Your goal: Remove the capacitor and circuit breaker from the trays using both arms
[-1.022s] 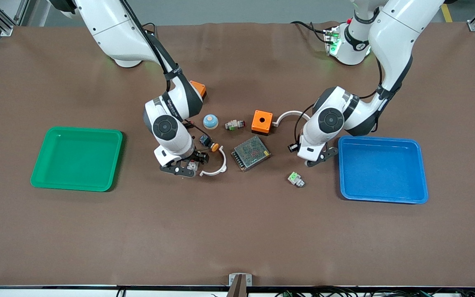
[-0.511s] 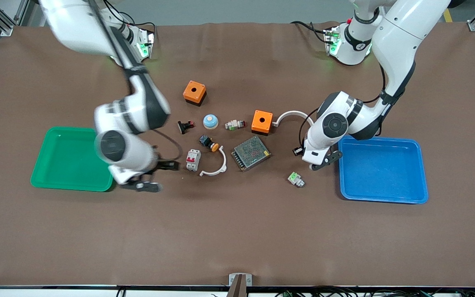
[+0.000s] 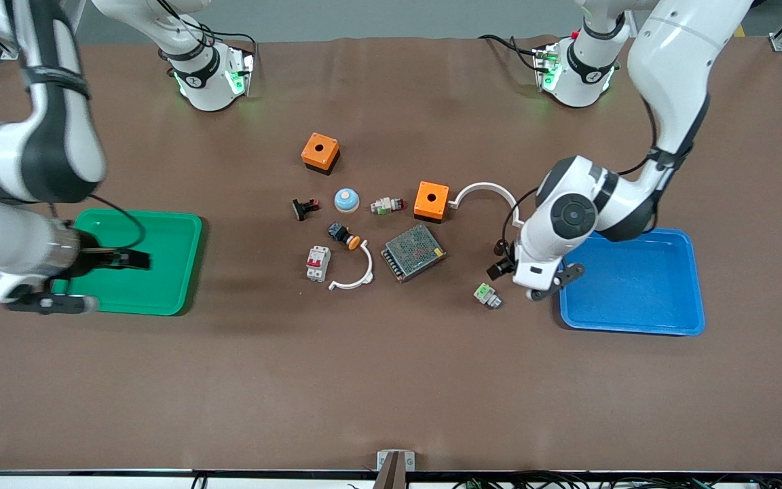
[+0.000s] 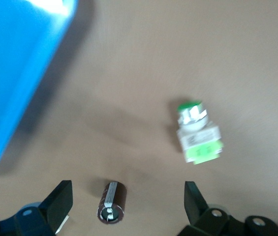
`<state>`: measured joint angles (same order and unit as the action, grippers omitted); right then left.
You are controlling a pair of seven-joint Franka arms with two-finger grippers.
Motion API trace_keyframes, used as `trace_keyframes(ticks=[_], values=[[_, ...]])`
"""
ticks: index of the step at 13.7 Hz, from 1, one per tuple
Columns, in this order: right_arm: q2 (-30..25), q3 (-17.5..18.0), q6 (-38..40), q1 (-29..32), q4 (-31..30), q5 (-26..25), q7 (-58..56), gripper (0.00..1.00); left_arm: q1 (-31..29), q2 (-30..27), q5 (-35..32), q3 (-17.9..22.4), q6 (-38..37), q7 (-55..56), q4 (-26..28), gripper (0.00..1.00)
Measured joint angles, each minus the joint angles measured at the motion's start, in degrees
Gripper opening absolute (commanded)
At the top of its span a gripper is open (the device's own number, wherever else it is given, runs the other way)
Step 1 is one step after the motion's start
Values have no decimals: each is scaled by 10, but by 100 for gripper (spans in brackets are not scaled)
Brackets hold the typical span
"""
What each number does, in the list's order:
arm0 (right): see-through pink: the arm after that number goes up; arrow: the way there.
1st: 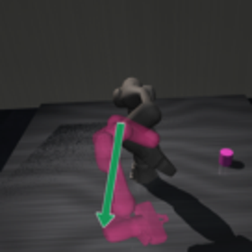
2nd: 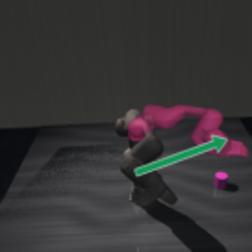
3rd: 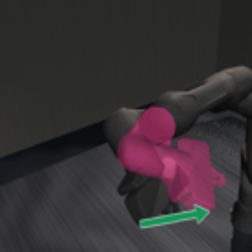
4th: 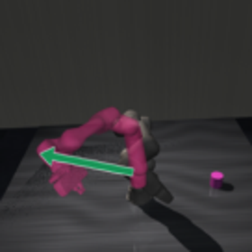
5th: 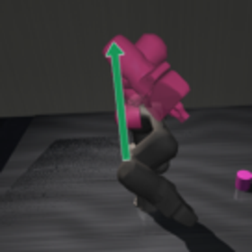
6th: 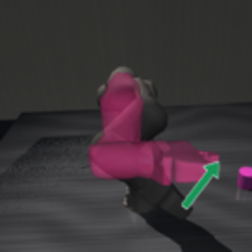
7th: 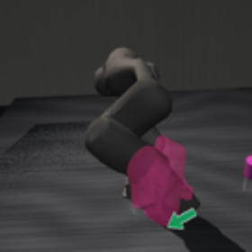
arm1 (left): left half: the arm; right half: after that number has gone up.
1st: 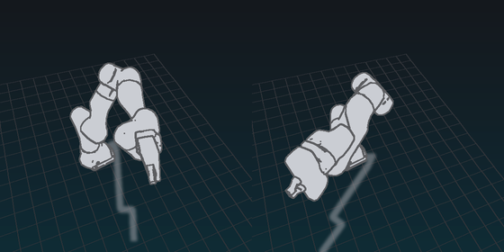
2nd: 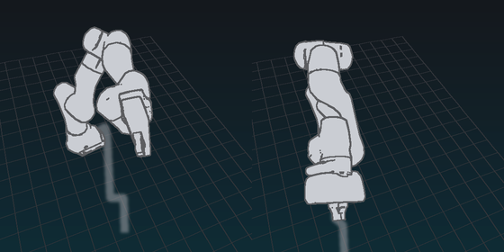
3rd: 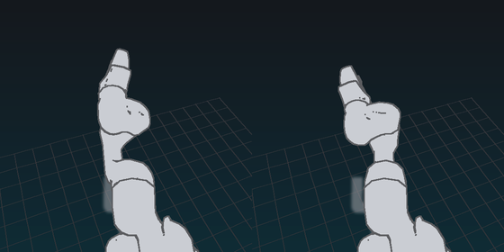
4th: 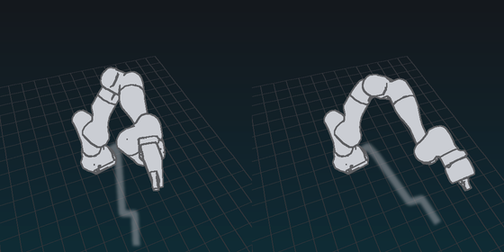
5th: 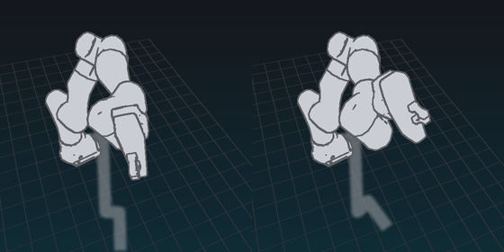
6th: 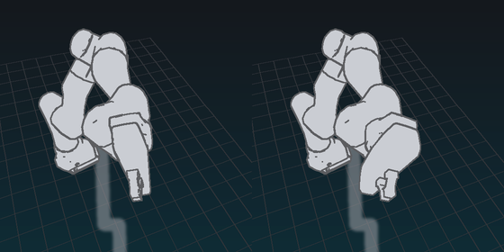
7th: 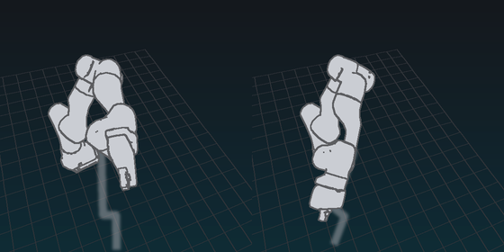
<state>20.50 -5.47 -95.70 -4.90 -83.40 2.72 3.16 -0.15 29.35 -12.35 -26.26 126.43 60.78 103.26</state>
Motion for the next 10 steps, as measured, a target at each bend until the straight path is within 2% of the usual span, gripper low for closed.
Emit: trace_keyframes(ticks=[3,5,7,10], values=[[0,0,37,31,50,-4,-13,100,-8,-14,-2,2,-102,-33,-122,100],[-1,3,51,31,65,-4,-12,100,-35,-22,-3,3,-140,-96,-181,100],[0,7,79,28,66,-4,-12,100,-77,-35,-4,3,-159,-177,-206,100],[-3,8,95,27,66,-4,-12,100,-139,-74,-4,2,-206,-295,-214,100]])
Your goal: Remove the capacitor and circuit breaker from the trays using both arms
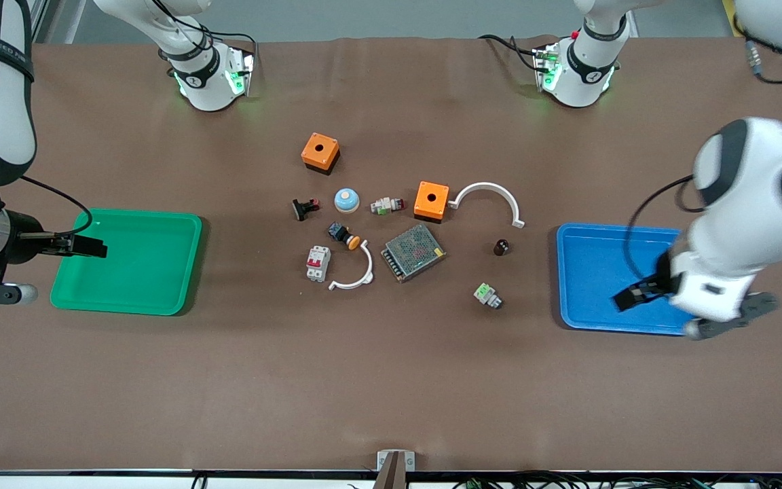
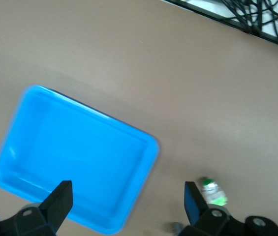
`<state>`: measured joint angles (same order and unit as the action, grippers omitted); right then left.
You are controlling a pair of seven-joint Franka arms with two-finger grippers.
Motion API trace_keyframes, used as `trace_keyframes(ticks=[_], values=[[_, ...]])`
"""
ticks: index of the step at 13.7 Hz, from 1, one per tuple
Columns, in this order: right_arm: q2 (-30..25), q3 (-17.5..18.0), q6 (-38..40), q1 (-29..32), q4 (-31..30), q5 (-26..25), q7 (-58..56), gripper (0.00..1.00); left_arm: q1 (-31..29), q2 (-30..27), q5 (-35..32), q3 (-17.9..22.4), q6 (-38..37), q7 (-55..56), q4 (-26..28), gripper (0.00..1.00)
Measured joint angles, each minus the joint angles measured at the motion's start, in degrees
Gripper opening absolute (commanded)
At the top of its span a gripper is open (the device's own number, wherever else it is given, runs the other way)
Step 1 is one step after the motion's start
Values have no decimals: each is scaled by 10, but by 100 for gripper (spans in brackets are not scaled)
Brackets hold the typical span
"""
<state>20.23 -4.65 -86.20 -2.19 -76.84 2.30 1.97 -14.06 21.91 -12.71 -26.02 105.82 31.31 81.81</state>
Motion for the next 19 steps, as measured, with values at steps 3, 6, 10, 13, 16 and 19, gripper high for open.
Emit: trace_keyframes(ticks=[3,6,10,13,16,19], values=[[-23,-3,3,1,-7,-1,0,100,-36,-54,0,-1,-52,-90,-3,100],[-65,-4,4,4,-36,-3,0,100,-37,-107,18,3,-102,-152,-3,100],[-109,-4,-2,16,-76,-3,-30,100,61,-180,68,127,-172,-225,6,100],[-137,-3,-6,16,-103,-3,-34,100,107,-223,86,185,-191,-269,39,100],[-171,-3,-18,16,-137,-3,-35,100,114,-249,93,197,-191,-279,69,100],[-203,-1,-26,16,-168,-3,-36,100,117,-249,97,194,-191,-279,74,100]])
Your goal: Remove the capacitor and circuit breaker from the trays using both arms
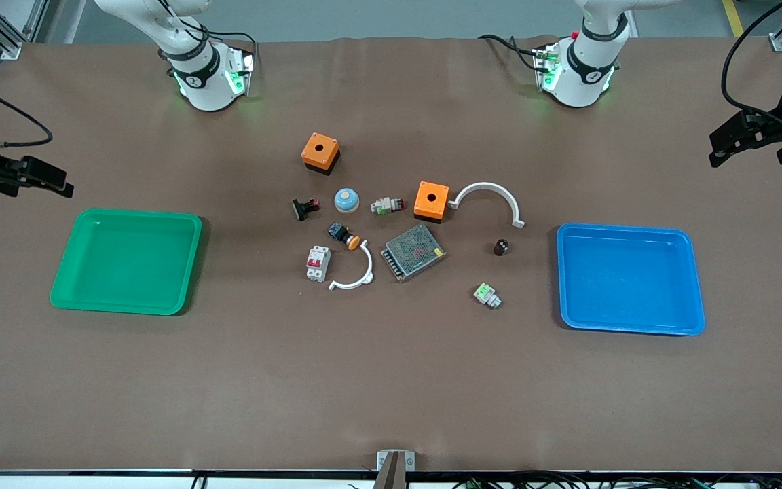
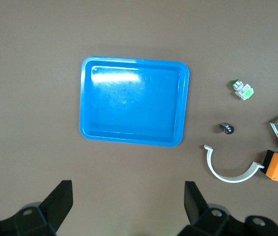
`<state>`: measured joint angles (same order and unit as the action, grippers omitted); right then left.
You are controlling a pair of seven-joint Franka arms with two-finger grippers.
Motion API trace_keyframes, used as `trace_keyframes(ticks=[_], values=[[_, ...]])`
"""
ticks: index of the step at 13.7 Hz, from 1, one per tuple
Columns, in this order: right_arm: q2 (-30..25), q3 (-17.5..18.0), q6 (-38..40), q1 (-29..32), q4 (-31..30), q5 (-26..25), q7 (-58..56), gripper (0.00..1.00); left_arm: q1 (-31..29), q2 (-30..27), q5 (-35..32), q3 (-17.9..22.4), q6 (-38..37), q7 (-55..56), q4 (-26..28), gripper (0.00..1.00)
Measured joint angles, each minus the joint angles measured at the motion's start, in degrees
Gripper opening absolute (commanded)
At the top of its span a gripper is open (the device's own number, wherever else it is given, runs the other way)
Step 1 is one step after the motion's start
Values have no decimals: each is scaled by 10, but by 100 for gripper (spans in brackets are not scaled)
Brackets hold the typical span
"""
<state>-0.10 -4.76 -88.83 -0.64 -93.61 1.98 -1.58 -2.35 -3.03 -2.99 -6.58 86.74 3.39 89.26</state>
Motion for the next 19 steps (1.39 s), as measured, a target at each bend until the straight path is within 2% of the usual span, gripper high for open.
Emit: trace_keyframes(ticks=[6,19], values=[[-61,3,-34,0,-72,0,-2,100,1,0,12,-3,1,0,1,100],[-65,3,-47,0,-80,-13,-26,100,1,0,14,-2,0,0,2,100]])
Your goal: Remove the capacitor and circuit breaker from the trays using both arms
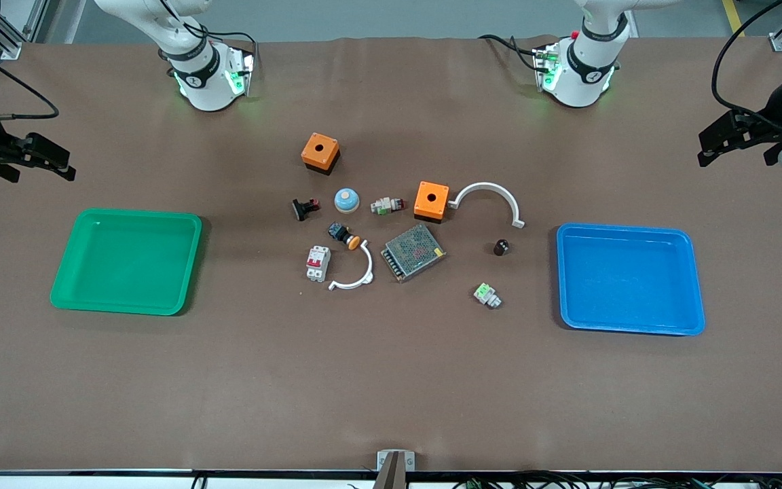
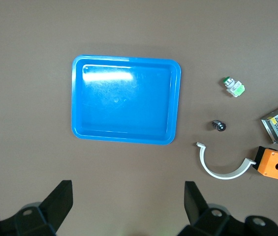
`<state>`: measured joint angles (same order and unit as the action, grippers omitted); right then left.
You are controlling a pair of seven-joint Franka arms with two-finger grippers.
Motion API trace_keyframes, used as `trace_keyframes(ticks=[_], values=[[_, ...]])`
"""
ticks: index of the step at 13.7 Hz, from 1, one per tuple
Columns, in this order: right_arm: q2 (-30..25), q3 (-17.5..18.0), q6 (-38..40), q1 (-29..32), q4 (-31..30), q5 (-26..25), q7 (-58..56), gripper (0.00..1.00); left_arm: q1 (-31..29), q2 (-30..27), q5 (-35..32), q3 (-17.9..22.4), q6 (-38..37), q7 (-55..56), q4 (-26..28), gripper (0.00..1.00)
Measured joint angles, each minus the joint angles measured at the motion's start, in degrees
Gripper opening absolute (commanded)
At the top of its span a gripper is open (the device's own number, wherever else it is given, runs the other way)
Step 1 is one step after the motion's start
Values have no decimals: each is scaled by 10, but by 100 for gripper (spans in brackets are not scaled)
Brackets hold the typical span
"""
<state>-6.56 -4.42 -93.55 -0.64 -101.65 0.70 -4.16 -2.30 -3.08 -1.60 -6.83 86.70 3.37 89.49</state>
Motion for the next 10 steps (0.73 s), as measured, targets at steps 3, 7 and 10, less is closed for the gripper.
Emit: trace_keyframes(ticks=[3,7,10], values=[[0,0,0,0,0,0,-1,100,0,0,0,0,0,0,0,100],[0,0,1,0,-1,0,-1,100,0,0,9,0,0,0,0,100],[0,0,1,0,-1,0,-1,100,0,0,9,0,0,0,0,100]])
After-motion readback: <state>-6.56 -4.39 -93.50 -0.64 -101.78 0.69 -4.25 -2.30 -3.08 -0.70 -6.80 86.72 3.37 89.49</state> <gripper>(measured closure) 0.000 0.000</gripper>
